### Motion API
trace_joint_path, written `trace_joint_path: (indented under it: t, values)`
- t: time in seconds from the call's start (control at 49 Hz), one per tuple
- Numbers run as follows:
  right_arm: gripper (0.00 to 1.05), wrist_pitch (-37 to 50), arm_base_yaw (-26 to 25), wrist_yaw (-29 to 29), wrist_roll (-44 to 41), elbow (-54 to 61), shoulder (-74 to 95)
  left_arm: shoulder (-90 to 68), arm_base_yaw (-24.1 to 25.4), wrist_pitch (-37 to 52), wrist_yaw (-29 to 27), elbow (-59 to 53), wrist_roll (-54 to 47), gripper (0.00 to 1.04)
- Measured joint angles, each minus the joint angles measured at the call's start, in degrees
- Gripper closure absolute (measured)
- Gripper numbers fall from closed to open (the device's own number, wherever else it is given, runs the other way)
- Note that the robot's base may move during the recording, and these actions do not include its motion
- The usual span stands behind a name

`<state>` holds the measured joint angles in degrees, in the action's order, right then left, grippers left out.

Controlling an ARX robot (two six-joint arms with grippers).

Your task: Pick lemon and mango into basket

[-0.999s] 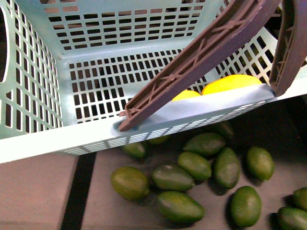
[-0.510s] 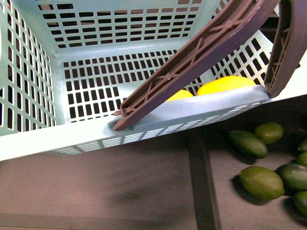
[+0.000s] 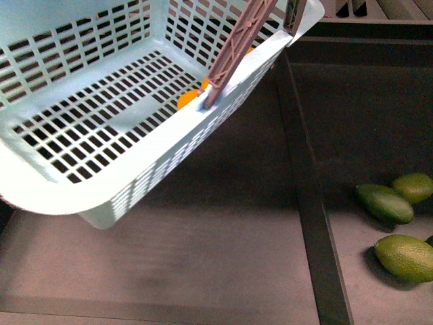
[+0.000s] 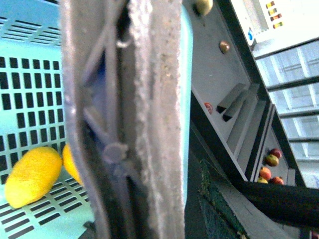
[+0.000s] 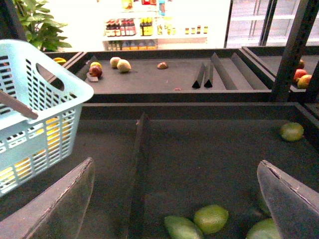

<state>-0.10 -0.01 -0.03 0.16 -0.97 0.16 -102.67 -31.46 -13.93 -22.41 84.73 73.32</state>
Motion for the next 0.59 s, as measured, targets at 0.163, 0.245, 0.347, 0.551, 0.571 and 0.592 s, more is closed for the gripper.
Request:
trace_joint_path:
  t: [0.163,0.245,0.347,0.551,0.571,0.592]
  values:
    - [0.09,0.0,0.0,0.0,0.0,0.0,0.0,-7.7,2.6,-1.2,1.5,5.5,5.3,0.76]
    - [0.09,0.0,0.0,0.0,0.0,0.0,0.0,-11.4,3.5,-1.2,1.4,8.5,7.7,0.76]
    - [0.09,0.0,0.0,0.0,0.0,0.0,0.0,-16.7,4.5,-1.2,0.3,13.3,11.2,0.76]
    - [0.09,0.0,0.0,0.0,0.0,0.0,0.0,-24.6,6.7,-0.5,-1.9,18.6,17.6,0.76]
    - [0.09,0.0,0.0,0.0,0.0,0.0,0.0,-25.2,6.8,-0.1,-2.0,18.9,17.8,0.76]
    - [0.09,0.0,0.0,0.0,0.0,0.0,0.0,-25.9,7.0,0.6,-2.1,19.0,18.1,0.76]
